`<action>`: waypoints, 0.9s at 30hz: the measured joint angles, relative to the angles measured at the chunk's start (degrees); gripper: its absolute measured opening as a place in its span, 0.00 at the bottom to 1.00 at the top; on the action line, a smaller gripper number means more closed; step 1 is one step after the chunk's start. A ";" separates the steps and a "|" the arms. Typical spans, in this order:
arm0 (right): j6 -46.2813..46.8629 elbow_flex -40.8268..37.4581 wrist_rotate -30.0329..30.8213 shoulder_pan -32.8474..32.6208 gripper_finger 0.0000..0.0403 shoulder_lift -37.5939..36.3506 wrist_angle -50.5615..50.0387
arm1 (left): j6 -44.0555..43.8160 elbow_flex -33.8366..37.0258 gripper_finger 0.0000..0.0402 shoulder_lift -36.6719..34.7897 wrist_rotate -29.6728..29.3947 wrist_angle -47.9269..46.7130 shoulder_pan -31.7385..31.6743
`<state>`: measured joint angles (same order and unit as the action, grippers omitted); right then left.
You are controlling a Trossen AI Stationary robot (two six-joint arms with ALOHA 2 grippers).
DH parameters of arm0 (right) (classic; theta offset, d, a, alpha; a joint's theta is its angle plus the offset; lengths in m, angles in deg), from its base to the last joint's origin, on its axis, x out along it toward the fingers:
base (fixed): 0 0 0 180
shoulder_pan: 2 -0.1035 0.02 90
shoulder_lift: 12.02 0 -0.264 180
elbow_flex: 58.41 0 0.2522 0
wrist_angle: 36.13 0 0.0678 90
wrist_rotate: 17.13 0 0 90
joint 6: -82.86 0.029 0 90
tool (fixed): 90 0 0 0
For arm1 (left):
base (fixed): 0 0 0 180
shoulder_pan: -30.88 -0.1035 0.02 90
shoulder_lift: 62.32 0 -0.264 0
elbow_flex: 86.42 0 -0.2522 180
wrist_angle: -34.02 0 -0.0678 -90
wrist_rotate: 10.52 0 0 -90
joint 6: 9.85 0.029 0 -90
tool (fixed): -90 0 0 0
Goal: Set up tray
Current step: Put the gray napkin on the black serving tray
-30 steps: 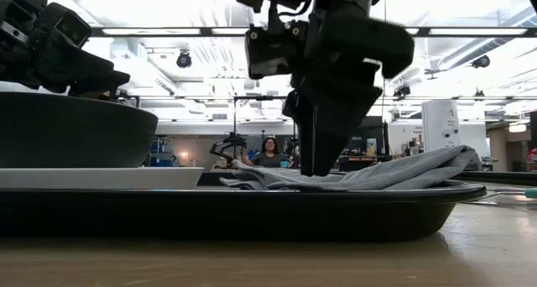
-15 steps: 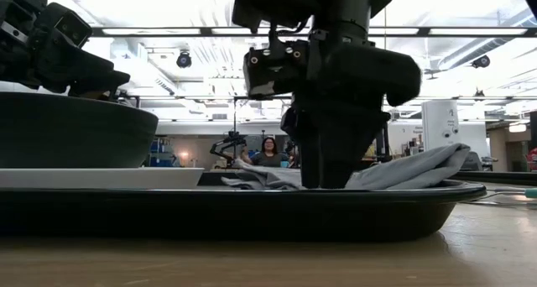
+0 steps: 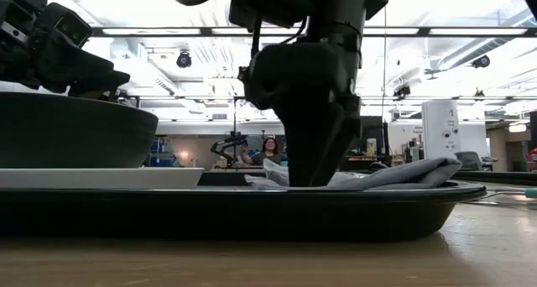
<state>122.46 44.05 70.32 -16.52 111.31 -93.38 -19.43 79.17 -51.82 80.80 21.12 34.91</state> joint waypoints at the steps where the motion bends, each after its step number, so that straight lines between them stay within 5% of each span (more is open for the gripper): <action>1: 1.65 -0.02 0.00 0.00 0.62 0.02 0.26 | 0.00 0.00 0.29 0.00 0.02 0.02 0.01; 11: 14.92 -0.13 1.45 -0.05 0.60 0.06 2.08 | 0.00 0.00 0.29 0.00 0.00 0.02 0.01; 20: 9.16 1.78 2.42 -0.26 0.59 -1.44 1.64 | 0.00 0.00 0.29 0.00 0.00 0.02 0.02; 27: -4.74 6.97 5.55 -0.43 0.58 -2.53 -1.55 | 0.00 0.00 0.29 -0.02 0.00 0.00 0.02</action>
<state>117.72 51.02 75.87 -16.96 108.78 -94.93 -19.43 79.17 -51.84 80.80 21.12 34.93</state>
